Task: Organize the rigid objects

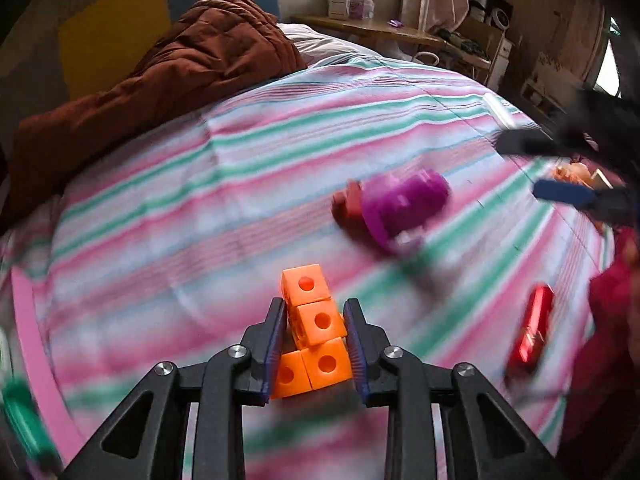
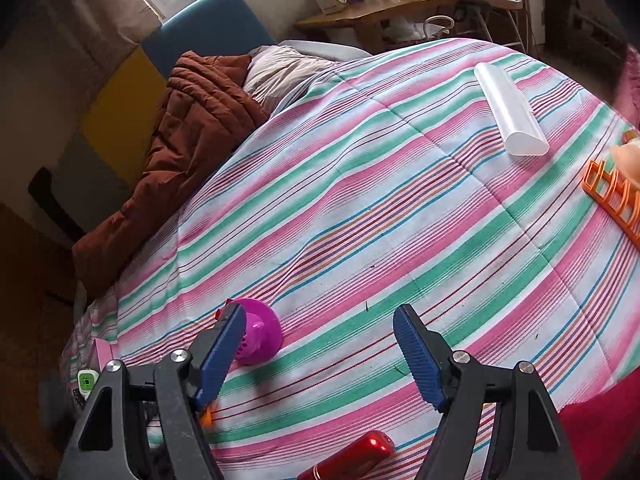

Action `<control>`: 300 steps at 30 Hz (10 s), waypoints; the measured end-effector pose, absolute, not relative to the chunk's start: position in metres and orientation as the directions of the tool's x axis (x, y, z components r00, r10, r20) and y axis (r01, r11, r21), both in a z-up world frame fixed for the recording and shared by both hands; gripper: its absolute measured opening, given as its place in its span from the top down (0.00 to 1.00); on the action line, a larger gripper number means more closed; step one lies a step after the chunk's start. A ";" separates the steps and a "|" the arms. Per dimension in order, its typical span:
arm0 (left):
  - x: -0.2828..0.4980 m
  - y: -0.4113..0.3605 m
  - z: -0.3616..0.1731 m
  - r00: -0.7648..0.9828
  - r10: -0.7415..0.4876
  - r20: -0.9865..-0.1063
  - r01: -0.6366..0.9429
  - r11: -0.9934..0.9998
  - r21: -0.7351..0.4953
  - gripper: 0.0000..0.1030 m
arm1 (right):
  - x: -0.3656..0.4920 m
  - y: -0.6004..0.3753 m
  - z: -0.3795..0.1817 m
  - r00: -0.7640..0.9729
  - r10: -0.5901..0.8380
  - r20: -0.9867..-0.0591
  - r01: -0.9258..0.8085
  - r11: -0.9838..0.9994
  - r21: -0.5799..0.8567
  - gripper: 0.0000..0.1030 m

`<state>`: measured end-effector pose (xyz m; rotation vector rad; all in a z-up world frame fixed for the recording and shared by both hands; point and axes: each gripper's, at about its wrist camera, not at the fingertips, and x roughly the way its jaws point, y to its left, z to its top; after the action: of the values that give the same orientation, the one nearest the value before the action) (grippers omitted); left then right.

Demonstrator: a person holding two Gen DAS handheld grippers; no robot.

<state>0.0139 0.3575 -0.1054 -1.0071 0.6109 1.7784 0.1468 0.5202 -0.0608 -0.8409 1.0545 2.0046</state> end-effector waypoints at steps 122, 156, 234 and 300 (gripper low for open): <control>0.025 0.172 -0.010 -0.370 0.629 -0.684 -0.740 -0.645 -0.193 0.77 | 0.084 0.393 -0.106 -0.317 0.247 -0.915 -0.383 -0.917 -0.115 0.74; -0.043 0.078 -0.077 -0.390 0.463 -0.796 -0.520 -0.824 -0.224 0.77 | 0.083 0.394 -0.107 -0.312 0.274 -0.910 -0.371 -0.917 -0.149 0.74; -0.030 0.030 -0.053 -0.542 0.340 -0.769 -0.416 -0.903 -0.106 0.72 | 0.004 0.230 -0.028 -0.592 -0.096 -0.800 -0.152 -0.962 0.227 0.75; -0.004 0.091 -0.039 -0.529 0.363 -0.767 -0.553 -0.833 -0.013 0.72 | 0.076 0.426 -0.025 -0.542 0.316 -0.779 -0.592 -0.801 0.086 0.45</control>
<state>-0.0036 0.0911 -0.0393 -1.0998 0.3155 2.3427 0.0761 0.4258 -0.0248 -1.0800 0.4667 2.3272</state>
